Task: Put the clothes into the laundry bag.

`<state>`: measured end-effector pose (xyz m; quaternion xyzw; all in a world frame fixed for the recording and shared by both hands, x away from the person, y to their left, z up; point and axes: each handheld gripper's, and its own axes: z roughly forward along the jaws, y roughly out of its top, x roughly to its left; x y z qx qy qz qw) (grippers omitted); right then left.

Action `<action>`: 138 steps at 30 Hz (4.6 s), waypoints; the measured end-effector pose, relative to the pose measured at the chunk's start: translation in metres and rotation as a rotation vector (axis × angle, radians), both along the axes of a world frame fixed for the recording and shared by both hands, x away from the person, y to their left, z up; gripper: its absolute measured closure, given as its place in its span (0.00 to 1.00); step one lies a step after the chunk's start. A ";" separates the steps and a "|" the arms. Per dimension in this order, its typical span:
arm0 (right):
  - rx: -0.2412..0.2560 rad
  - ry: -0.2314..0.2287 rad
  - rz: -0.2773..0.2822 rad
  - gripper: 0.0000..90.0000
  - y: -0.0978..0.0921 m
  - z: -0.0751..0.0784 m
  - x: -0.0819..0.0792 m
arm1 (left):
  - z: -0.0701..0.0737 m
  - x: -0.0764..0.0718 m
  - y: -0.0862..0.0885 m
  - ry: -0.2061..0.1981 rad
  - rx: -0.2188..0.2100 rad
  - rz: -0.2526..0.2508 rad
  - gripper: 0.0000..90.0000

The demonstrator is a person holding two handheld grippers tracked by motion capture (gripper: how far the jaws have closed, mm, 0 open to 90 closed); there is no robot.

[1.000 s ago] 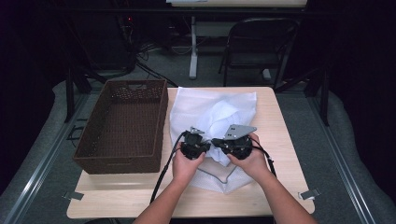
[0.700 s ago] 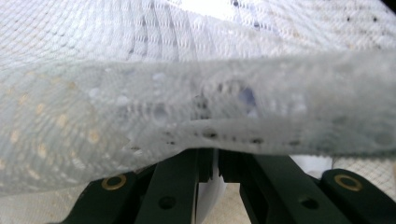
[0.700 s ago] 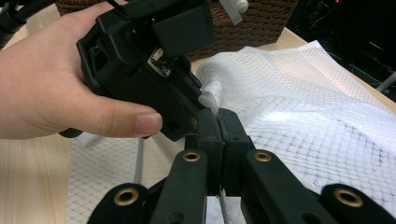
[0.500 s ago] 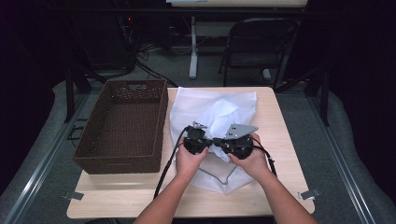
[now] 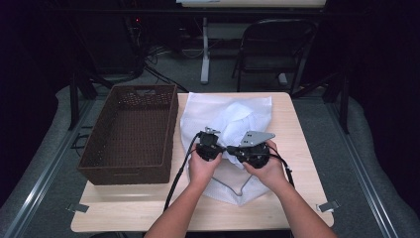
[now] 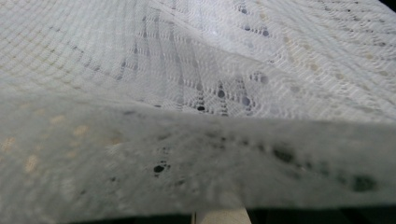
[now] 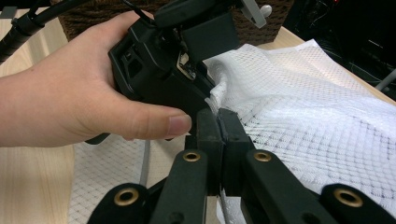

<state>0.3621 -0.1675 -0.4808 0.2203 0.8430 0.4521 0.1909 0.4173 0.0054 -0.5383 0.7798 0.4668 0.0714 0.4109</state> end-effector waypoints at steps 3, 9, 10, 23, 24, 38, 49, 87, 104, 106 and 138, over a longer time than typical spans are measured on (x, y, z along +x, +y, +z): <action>0.003 0.004 -0.001 0.99 -0.001 0.000 0.000 | -0.002 0.003 -0.001 0.012 -0.008 0.006 0.97; -0.002 0.009 0.001 0.99 0.000 -0.002 0.001 | -0.008 0.006 -0.001 0.014 -0.003 0.022 0.97; -0.001 0.009 0.001 0.99 0.000 -0.002 0.001 | -0.009 0.007 -0.001 0.016 -0.002 0.024 0.97; -0.007 0.020 -0.001 0.99 -0.001 -0.004 0.002 | -0.015 0.008 -0.003 0.025 0.013 0.023 0.89; -0.007 0.020 0.000 0.99 -0.002 -0.004 0.003 | -0.014 0.007 -0.004 0.026 0.012 0.023 0.88; 0.006 0.014 -0.012 0.99 -0.006 -0.001 0.003 | -0.005 -0.011 0.006 -0.018 0.023 -0.009 0.60; 0.007 0.014 -0.015 0.99 -0.008 0.001 0.003 | 0.002 -0.028 0.017 -0.068 0.036 -0.024 0.59; -0.047 0.046 -0.017 0.99 -0.010 0.008 -0.005 | 0.032 -0.084 0.096 -0.129 0.068 -0.073 0.56; -0.073 0.071 -0.014 0.99 -0.014 -0.012 -0.023 | 0.034 -0.094 0.114 -0.136 0.065 -0.071 0.53; -0.078 0.075 -0.010 0.99 -0.014 -0.016 -0.026 | 0.034 -0.094 0.115 -0.132 0.057 -0.071 0.52; -0.119 0.179 0.007 0.99 -0.015 -0.069 -0.031 | 0.013 -0.101 0.102 -0.117 0.067 -0.119 0.50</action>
